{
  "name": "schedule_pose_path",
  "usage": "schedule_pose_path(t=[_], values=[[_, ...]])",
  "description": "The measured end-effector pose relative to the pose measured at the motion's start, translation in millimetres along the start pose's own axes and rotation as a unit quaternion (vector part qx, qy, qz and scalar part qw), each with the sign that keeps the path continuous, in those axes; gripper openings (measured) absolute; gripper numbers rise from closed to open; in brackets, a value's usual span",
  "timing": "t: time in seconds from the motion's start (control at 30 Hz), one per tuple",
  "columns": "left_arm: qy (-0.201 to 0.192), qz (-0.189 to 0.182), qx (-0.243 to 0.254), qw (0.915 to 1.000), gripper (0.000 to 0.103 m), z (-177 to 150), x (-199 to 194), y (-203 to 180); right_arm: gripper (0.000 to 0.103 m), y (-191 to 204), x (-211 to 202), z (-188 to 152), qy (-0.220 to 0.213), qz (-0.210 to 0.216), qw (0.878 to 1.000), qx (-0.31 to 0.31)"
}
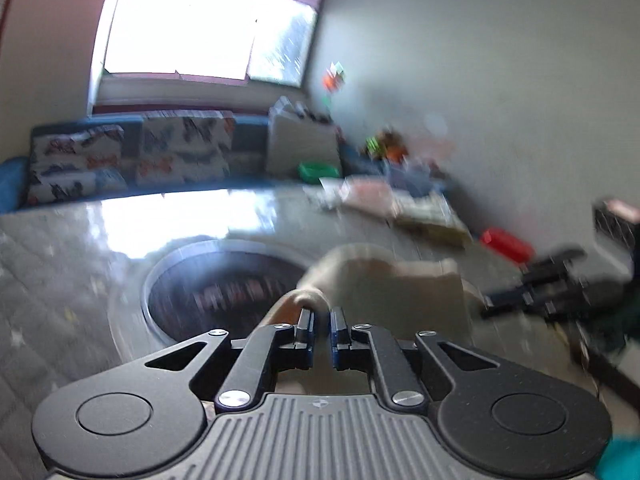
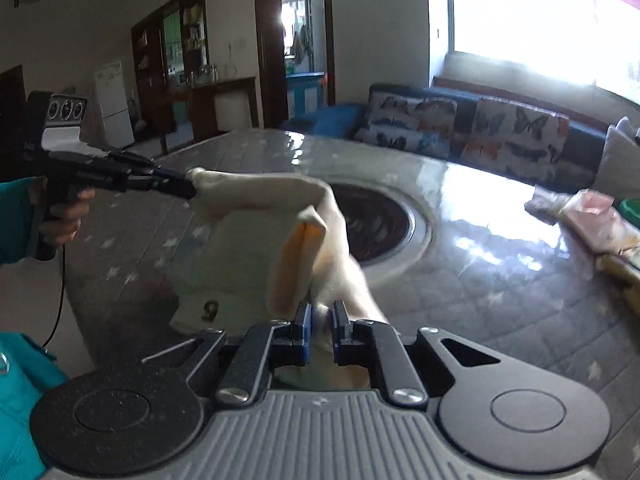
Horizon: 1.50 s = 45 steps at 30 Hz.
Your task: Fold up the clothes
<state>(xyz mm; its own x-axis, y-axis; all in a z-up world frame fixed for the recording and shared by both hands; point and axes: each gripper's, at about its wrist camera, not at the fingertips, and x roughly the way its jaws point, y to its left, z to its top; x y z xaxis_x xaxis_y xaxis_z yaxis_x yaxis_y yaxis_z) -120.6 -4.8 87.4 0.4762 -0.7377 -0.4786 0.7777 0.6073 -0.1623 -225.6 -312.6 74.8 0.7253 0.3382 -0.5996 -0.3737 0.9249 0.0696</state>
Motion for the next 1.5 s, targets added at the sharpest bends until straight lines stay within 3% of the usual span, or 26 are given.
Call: schedule_pose_path(t=[0.17,0.27,0.33,0.47,0.53,0.57,0.73,0.83,1.07,1.33,1.5], values=[[0.048,-0.015,0.049,0.9975,0.009,-28,-3,-20,0.011,-2,1,-3,0.040,0.025,0.999,0.003],[0.066,-0.002,0.042,0.9969,0.009,-40,-3,-16,0.014,-7,-5,-1,0.046,0.025,0.999,0.007],[0.061,0.012,0.026,0.9978,0.009,-39,-7,-7,0.014,-8,-10,-2,0.049,0.023,0.999,0.005],[0.039,0.042,-0.015,0.9982,0.010,-30,-15,14,0.018,-22,-18,12,-0.006,-0.008,0.999,0.035],[0.024,0.049,-0.020,0.9983,0.011,-21,-16,20,0.034,-32,-15,21,-0.030,-0.016,0.998,0.055],[0.017,0.052,-0.018,0.9983,0.012,-16,-15,21,0.034,-36,-10,26,-0.039,-0.018,0.997,0.060],[-0.002,0.060,-0.015,0.9981,0.029,4,-6,20,0.042,-55,19,48,-0.049,-0.018,0.996,0.076],[-0.003,0.067,-0.024,0.9975,0.042,11,6,24,0.042,-62,38,58,-0.035,-0.020,0.996,0.074],[0.019,0.092,-0.091,0.9915,0.045,40,59,53,0.042,-88,82,68,0.014,-0.057,0.992,0.112],[0.062,0.112,-0.134,0.9827,0.063,54,128,94,0.043,-122,109,60,0.043,-0.047,0.985,0.161],[0.087,0.107,-0.152,0.9787,0.065,49,150,103,0.043,-134,120,52,0.057,-0.044,0.981,0.179]])
